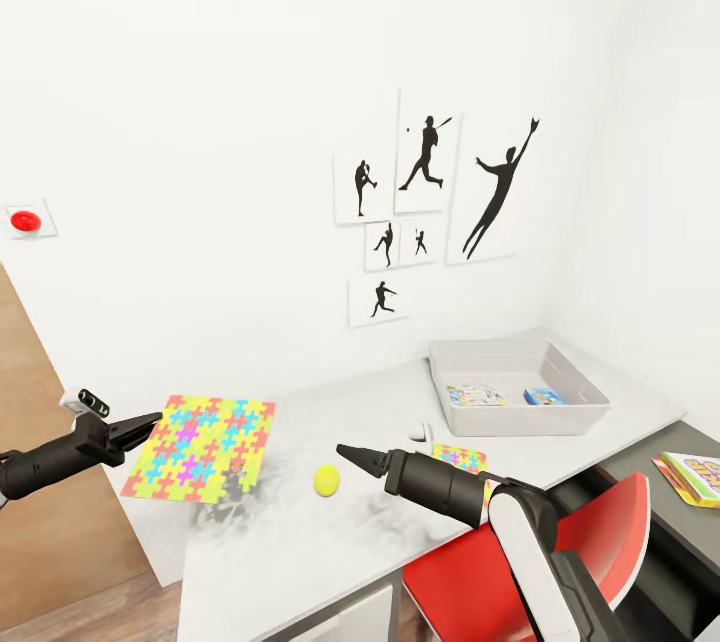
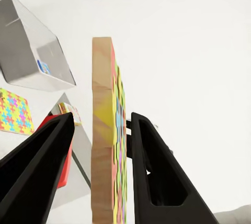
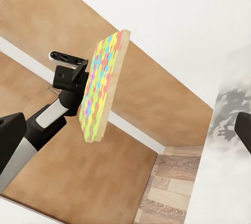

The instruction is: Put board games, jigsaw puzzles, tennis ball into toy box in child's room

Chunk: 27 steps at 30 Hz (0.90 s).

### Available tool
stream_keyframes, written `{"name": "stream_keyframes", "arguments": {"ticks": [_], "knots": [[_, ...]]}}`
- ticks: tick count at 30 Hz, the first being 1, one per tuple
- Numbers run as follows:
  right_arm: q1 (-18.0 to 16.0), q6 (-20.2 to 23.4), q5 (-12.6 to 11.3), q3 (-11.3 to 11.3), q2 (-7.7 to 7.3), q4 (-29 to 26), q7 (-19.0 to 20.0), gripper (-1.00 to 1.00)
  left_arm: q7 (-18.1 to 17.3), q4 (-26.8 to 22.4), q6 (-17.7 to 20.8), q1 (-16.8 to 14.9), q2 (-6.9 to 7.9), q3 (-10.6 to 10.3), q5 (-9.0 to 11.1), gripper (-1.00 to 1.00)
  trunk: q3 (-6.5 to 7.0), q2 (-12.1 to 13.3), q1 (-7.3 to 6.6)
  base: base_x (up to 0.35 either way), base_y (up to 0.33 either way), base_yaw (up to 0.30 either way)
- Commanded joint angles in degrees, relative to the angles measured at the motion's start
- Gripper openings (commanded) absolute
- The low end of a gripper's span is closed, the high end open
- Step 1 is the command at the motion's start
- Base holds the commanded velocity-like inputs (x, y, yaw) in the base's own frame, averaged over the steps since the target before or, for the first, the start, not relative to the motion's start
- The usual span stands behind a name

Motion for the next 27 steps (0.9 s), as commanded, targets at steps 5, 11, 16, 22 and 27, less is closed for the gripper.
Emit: {"name": "stream_keyframes", "arguments": {"ticks": [5, 11, 16, 22, 27], "knots": [[-0.03, 0.29, 0.01, -0.06, -0.01, -0.01, 0.14, 1.0, -0.26, 0.06, 0.55, -0.06, 0.05, -0.33, 0.23, -1.0, -0.05, -0.07, 0.03, 0.0, 0.0, 0.0], [-0.03, 0.29, 0.03, -0.06, 0.0, -0.01, 0.14, 1.0, -0.26, 0.06, 0.53, -0.05, 0.04, -0.33, 0.23, -1.0, -0.05, -0.07, 0.03, 0.0, 0.0, 0.0], [-0.03, 0.22, 0.04, -0.06, 0.0, -0.01, 0.14, 1.0, -0.26, 0.06, 0.52, -0.05, 0.08, -0.33, 0.23, -1.0, -0.05, -0.07, 0.03, 0.0, 0.0, 0.0], [-0.03, -3.43, -0.07, 0.01, -0.05, -0.01, 0.05, 1.0, -0.27, 0.17, 0.38, -0.05, 0.07, -0.31, 0.22, -1.0, -0.03, -0.07, 0.03, 0.0, 0.0, -0.01], [-0.03, -3.9, -0.03, -0.02, -0.1, -0.01, 0.02, 1.0, -0.26, 0.47, 0.25, -0.05, 0.05, -0.24, 0.22, -1.0, 0.25, -0.07, 0.03, 0.0, -0.145, -0.155]]}}
